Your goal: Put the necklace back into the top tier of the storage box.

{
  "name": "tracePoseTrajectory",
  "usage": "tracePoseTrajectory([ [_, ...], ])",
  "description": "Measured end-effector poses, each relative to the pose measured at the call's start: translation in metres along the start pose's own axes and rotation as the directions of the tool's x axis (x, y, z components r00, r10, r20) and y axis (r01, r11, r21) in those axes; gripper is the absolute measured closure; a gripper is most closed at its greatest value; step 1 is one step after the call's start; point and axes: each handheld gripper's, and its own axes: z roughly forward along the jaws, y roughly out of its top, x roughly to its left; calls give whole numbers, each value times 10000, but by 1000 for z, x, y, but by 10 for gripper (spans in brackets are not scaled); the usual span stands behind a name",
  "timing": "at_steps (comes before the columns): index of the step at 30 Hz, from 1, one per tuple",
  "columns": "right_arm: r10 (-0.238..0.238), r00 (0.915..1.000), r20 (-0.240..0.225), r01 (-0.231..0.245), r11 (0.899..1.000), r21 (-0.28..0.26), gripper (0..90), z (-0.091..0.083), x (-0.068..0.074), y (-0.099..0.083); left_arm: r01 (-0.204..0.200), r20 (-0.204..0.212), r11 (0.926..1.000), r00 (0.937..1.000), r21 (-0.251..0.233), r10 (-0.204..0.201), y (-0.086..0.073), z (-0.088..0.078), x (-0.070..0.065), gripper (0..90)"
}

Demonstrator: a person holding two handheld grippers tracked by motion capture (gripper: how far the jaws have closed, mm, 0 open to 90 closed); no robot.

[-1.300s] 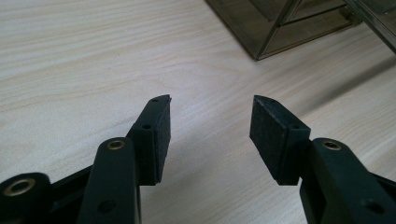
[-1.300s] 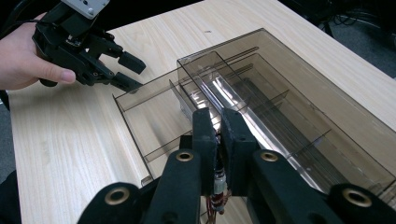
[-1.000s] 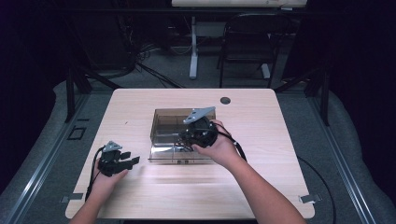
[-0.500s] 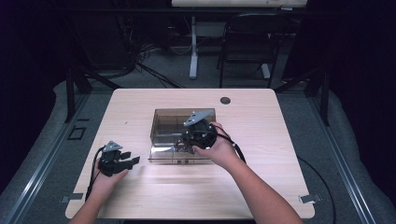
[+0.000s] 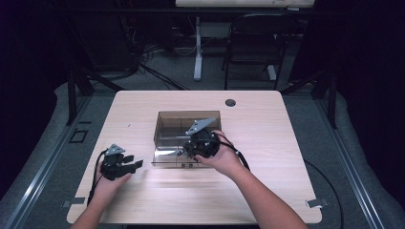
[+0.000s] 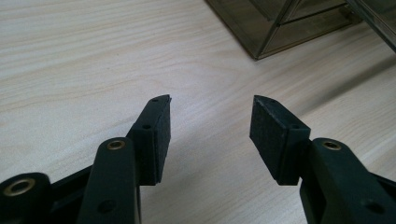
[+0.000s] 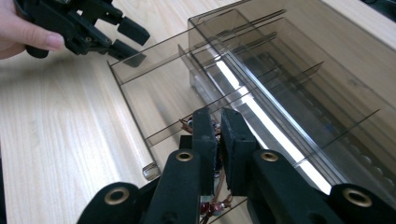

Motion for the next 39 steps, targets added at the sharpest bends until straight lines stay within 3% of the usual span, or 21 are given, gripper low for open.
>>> tracePoseTrajectory([
  [11, 275, 9992, -278, -272, 9996, 120, 847, 6, 0, -6, -24, 3, 10000, 10000, 83, 24, 0, 0, 0, 483],
  [23, 591, 9982, 65, -593, 9973, 438, 820, 11, -9, -12, 5, -51, 10000, 10000, -4, -5, -1, -1, 0, 483],
  [39, 1112, 9938, -70, -1113, 9936, -183, 700, 0, -13, -13, 10, -55, 10000, 10000, -11, -10, -1, -1, 0, 483],
])
